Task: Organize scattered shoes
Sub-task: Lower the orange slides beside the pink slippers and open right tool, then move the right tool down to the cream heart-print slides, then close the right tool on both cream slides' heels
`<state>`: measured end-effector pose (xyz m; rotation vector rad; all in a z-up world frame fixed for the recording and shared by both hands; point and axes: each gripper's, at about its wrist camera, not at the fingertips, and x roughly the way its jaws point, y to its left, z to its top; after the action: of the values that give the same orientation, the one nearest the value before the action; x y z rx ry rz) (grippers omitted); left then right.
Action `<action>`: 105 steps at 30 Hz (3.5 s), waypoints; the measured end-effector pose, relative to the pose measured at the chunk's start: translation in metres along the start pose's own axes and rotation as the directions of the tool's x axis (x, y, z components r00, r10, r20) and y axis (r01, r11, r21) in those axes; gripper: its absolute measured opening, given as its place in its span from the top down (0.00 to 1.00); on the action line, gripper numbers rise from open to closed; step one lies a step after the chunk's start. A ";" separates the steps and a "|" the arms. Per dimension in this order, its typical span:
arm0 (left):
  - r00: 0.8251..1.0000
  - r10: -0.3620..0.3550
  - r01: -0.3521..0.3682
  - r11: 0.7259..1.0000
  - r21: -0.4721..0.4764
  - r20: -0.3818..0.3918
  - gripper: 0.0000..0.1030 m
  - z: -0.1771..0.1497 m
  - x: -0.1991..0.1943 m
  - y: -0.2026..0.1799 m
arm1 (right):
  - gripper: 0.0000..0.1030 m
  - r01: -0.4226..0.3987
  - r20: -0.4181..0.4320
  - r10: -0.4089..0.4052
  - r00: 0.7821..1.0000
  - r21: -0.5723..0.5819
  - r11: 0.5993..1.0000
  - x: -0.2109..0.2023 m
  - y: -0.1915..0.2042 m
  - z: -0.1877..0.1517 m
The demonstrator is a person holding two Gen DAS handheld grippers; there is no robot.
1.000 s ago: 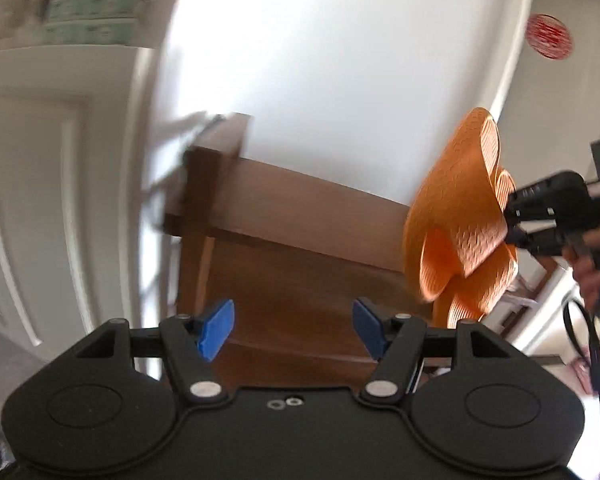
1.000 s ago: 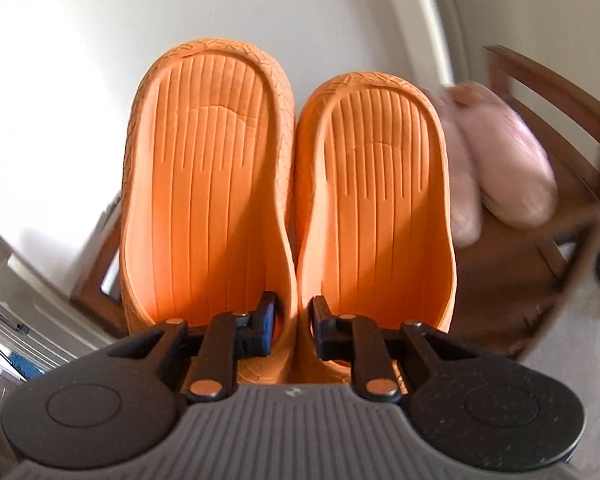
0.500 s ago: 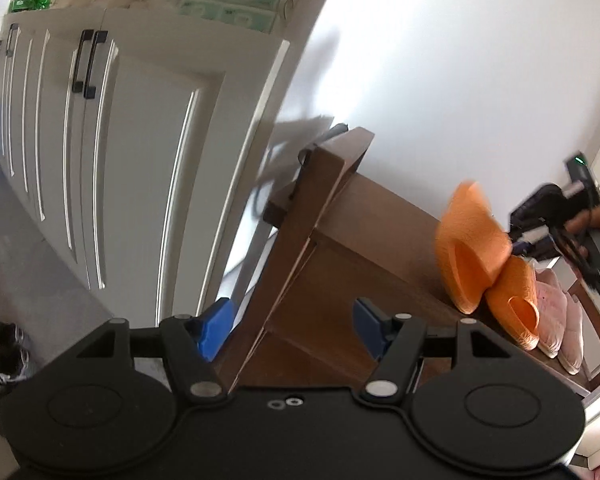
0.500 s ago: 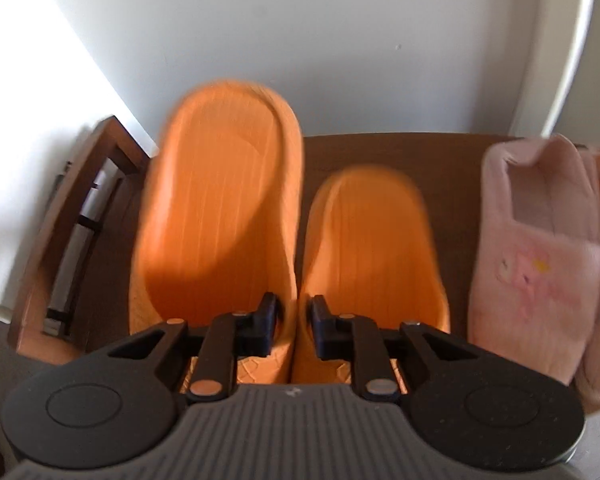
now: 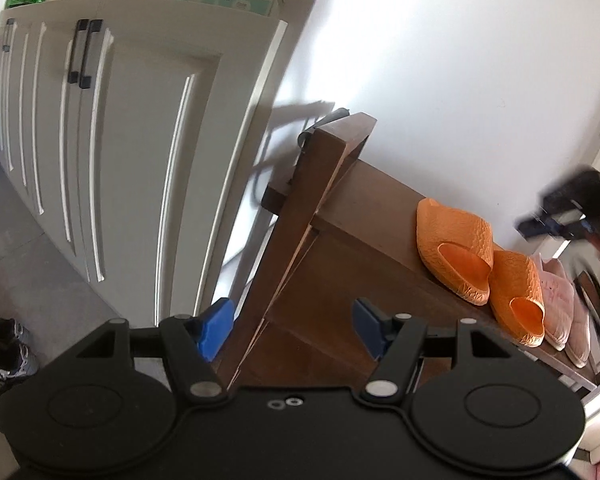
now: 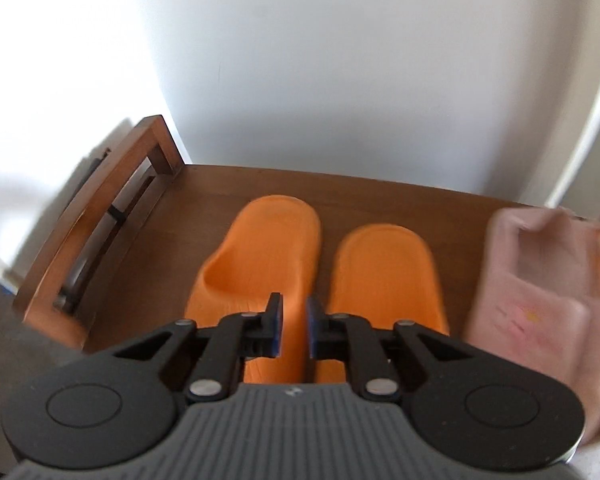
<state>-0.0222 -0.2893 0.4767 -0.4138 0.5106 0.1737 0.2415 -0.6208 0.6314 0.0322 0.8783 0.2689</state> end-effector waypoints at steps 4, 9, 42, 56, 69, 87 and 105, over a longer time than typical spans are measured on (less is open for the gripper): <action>0.999 -0.051 0.051 0.997 0.056 -0.003 0.36 0.014 0.013 -0.009 | 0.82 0.039 -0.042 -0.037 0.998 0.055 0.998 -0.022 -0.007 -0.075; 0.995 -0.094 0.092 0.990 0.111 0.013 0.36 0.022 0.019 -0.024 | 0.76 0.060 -0.014 -0.059 0.998 0.101 0.993 0.009 -0.006 -0.098; 0.997 -0.081 0.081 0.995 0.053 -0.007 0.36 0.005 0.012 -0.001 | 0.59 0.128 0.180 -0.143 0.973 0.093 0.987 0.116 0.030 -0.053; 0.991 0.039 -0.026 0.995 0.099 -0.124 0.36 -0.038 0.019 0.084 | 0.48 0.002 0.133 -0.014 0.991 0.089 0.996 0.048 0.051 -0.228; 0.967 0.106 -0.083 0.991 0.107 -0.233 0.36 -0.140 0.055 0.120 | 0.48 -0.046 -0.603 0.071 0.794 0.057 0.997 0.267 0.086 -0.459; 0.949 0.068 -0.002 0.978 0.211 -0.306 0.36 -0.226 0.122 0.195 | 0.46 0.091 -0.620 -0.042 0.783 0.047 0.995 0.371 0.105 -0.638; 0.988 -0.028 0.085 0.920 0.383 -0.152 0.36 -0.322 0.165 0.183 | 0.38 -0.061 -0.290 0.014 0.957 -0.154 0.986 0.407 0.084 -0.715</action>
<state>-0.0693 -0.2516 0.0760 -0.0507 0.6592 -0.0165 -0.0753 -0.4986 -0.1224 -0.1447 1.1444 0.3859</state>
